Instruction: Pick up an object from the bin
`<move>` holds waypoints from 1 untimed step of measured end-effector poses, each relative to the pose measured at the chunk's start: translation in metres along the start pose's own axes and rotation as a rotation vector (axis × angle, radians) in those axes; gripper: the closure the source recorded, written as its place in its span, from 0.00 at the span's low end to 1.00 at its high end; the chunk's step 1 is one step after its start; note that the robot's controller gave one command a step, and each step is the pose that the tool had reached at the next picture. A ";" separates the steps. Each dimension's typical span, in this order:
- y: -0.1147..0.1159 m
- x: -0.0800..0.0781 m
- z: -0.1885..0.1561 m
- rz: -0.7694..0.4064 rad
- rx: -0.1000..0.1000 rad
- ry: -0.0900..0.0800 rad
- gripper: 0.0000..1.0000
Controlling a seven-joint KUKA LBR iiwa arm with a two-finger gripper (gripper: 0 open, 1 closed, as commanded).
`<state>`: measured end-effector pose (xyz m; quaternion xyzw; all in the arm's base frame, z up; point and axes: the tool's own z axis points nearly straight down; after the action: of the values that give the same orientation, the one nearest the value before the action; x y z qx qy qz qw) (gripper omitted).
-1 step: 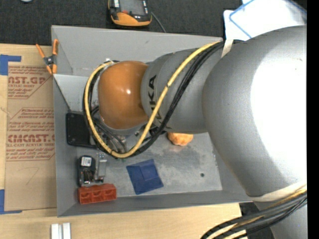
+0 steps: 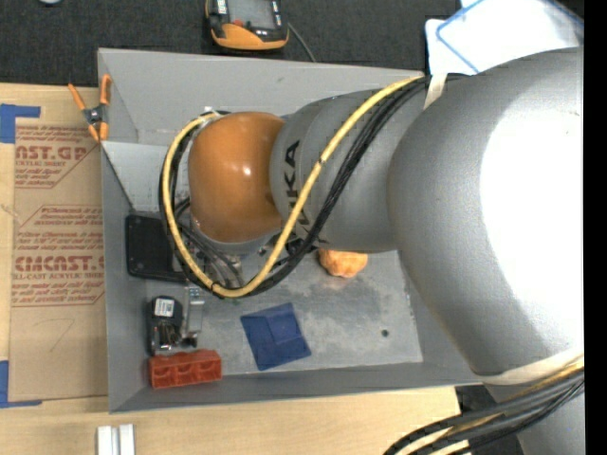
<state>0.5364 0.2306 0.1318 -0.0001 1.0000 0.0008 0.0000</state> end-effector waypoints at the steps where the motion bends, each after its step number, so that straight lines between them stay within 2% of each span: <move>1: 0.010 0.005 0.062 -0.123 0.001 0.003 0.00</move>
Offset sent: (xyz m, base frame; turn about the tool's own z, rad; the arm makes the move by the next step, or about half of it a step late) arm -0.0172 0.0117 -0.0618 0.1635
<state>0.5316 0.2411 0.0700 -0.0614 0.9981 0.0004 -0.0012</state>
